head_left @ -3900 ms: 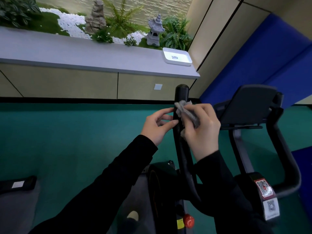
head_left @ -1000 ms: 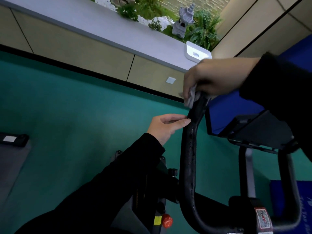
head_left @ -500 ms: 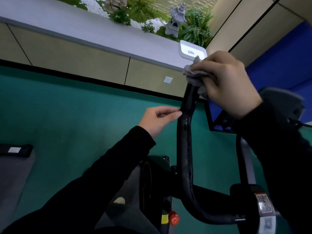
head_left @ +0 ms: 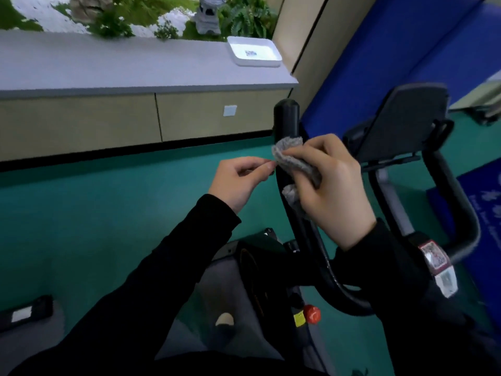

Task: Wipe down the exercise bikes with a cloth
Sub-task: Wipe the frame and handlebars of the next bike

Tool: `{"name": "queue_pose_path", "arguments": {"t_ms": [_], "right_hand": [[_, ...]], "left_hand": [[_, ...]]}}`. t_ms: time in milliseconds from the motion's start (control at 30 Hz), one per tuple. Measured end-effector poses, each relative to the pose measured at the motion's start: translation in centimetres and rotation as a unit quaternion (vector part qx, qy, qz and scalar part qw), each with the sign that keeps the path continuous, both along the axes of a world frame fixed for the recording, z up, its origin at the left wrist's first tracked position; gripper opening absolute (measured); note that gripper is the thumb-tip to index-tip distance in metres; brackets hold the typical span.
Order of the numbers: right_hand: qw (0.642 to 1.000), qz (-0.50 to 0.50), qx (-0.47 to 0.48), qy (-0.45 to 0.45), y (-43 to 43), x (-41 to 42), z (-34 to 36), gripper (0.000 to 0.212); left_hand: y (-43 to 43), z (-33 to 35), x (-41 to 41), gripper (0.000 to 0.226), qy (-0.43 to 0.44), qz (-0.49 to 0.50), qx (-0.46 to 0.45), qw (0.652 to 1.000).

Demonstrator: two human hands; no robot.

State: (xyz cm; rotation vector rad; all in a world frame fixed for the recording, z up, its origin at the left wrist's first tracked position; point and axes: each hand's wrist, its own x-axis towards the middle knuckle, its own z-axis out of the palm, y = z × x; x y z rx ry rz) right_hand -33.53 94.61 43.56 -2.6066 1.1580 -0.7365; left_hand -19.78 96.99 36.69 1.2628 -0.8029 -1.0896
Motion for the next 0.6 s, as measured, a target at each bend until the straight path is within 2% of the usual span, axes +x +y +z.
{"name": "queue_pose_path", "arguments": {"t_ms": [100,167,200,267,333,400,500,600], "right_hand": [[0.997,-0.053,0.051,0.012,1.9,-0.3,-0.5,0.028],[0.991,-0.115,0.075,0.002,2.8,-0.9,-0.6,0.026],[0.984,-0.155,0.083,-0.009,3.2,-0.9,-0.5,0.024],[0.967,-0.241,0.079,-0.02,3.8,-0.5,-0.8,0.022],[0.945,-0.315,0.077,-0.038,3.7,0.8,-1.3,0.023],[0.928,-0.355,0.094,-0.063,3.3,2.3,-1.6,0.025],[0.908,-0.398,0.107,-0.078,3.2,2.8,-1.5,0.025],[0.891,-0.43,0.133,-0.062,4.4,1.4,-1.5,0.023]], "left_hand": [[-0.3,0.2,1.5,0.01,-0.119,-0.041,-0.008,0.992],[-0.4,0.4,2.8,0.016,-0.263,-0.041,-0.046,0.963],[-0.4,0.4,3.5,0.024,-0.343,-0.033,-0.09,0.935],[-0.4,0.6,4.8,0.036,-0.481,-0.023,-0.187,0.856],[-0.9,0.7,5.6,0.038,-0.567,-0.034,-0.276,0.775],[-1.2,0.9,5.6,0.033,-0.598,-0.056,-0.343,0.723],[-2.3,1.5,5.0,0.024,-0.611,-0.069,-0.421,0.667],[-4.2,2.1,4.2,0.022,-0.618,-0.095,-0.459,0.631]]}}
